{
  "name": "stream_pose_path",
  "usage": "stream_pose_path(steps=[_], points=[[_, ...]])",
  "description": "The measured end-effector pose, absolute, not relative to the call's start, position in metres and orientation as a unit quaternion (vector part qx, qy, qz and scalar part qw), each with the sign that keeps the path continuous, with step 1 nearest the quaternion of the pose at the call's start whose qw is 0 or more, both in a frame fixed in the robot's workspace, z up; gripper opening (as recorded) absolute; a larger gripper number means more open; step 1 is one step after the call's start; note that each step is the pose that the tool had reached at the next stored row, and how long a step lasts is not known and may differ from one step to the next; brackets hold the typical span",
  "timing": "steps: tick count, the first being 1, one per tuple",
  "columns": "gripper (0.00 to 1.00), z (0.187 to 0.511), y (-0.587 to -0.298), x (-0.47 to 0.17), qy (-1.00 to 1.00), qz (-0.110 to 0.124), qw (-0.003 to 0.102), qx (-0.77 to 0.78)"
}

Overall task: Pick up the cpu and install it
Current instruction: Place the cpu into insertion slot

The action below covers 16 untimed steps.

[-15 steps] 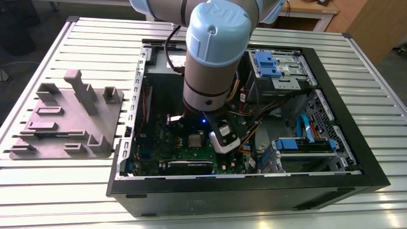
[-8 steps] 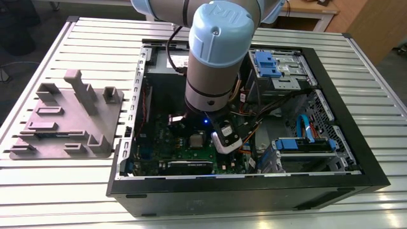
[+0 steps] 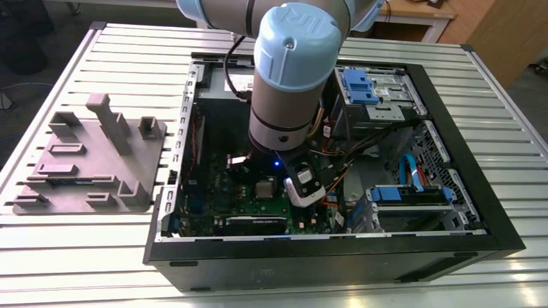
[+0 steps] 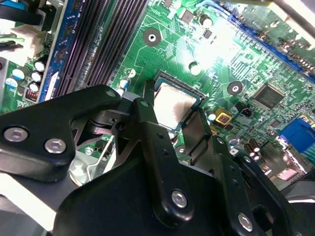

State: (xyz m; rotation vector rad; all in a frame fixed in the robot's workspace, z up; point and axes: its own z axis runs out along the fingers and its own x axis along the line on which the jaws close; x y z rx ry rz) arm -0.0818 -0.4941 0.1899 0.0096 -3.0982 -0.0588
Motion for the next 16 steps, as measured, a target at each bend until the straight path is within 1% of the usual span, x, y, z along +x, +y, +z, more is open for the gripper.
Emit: stream_pose_path(steps=[16], points=[[0.47, 0.1877, -0.4940, -0.0828, -1.000, -0.019, 0.021, 0.003]])
